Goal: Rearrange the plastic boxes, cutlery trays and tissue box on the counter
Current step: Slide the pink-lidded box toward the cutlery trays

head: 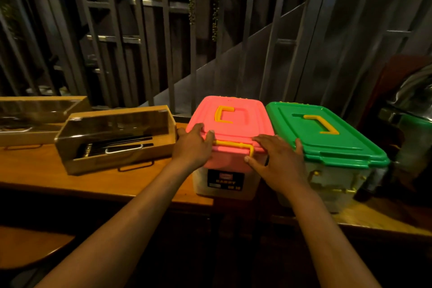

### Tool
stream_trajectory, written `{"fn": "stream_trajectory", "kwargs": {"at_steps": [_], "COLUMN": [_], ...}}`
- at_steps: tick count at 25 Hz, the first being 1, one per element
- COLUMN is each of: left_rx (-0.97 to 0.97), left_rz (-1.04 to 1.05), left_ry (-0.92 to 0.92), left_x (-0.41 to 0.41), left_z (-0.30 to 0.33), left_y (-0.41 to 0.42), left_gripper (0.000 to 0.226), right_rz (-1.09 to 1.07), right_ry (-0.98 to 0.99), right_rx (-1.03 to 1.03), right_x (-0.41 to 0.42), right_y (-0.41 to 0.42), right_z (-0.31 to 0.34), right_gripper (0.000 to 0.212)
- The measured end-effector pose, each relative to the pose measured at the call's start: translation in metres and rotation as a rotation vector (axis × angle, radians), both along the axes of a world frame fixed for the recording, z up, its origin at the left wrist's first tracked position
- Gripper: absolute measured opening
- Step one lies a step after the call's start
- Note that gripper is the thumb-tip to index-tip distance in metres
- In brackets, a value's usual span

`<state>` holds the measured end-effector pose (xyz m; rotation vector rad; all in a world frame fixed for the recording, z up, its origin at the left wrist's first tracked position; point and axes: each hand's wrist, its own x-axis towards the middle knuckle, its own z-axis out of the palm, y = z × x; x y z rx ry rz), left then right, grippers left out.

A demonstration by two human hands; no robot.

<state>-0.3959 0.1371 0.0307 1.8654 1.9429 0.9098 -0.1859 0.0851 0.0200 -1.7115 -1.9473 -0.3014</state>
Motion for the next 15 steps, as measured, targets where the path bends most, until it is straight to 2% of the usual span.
{"fn": "stream_trajectory", "kwargs": {"at_steps": [5,8,11,15], "left_rx": [-0.027,0.088,0.294,0.374], "left_rz": [-0.083,-0.165,-0.032,0.132], "left_ry": [-0.083,-0.045,0.088,0.259], "left_x": [-0.013,-0.042,-0.091,-0.194], "left_z": [0.0,-0.007,-0.015,-0.025], "left_y": [-0.003,-0.017,-0.03,-0.03], "left_gripper": [0.054,0.055,0.051,0.052], "right_rz": [-0.016,0.012,0.12,0.291], "right_ry": [-0.005,0.173,0.22,0.194], "right_rx": [-0.003,0.063,0.215,0.197], "right_x": [-0.004,-0.029,-0.086,-0.186], "right_y": [0.0,-0.008,-0.018,0.003], "right_z": [-0.003,-0.002,0.001,-0.008], "right_gripper": [0.058,0.062,0.055,0.052]}}
